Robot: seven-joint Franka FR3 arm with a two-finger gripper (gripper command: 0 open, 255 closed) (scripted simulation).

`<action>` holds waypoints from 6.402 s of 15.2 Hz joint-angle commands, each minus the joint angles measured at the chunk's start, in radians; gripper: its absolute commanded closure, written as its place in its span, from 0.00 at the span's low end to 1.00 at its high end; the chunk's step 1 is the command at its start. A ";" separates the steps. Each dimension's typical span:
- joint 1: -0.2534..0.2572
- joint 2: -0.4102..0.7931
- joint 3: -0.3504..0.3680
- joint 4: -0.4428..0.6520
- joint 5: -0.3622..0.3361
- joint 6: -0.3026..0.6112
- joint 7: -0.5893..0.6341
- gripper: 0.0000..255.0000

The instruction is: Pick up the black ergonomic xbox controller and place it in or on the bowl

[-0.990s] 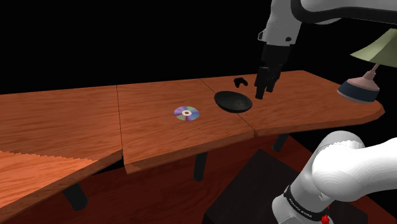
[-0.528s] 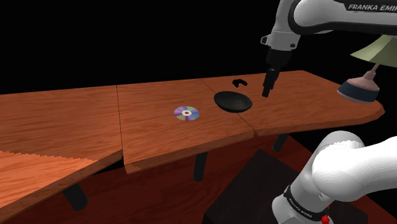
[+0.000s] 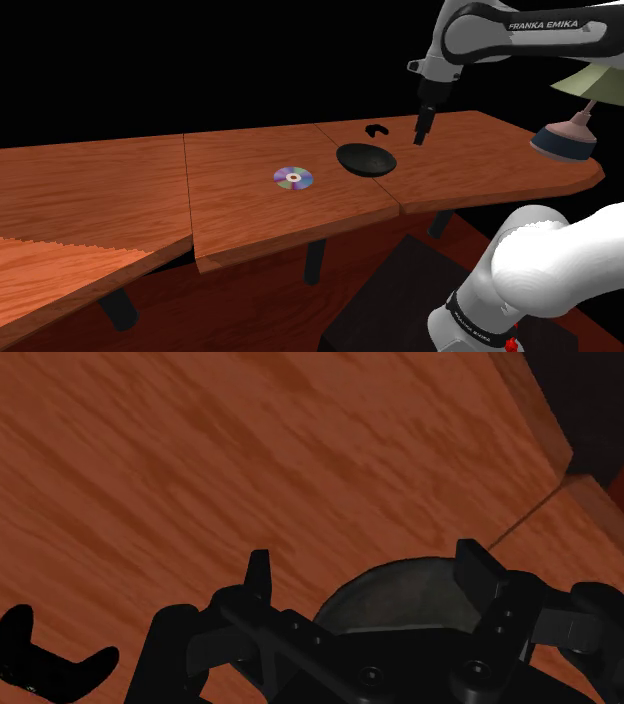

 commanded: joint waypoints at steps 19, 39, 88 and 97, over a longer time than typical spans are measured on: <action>0.131 0.801 -0.459 0.552 0.432 0.295 -1.015 0.00; 0.084 0.899 -0.428 0.546 0.523 0.371 -1.096 1.00; 0.034 1.161 -0.397 1.027 0.387 -0.045 -1.165 1.00; -0.013 1.186 -0.395 1.194 0.402 -0.181 -1.183 1.00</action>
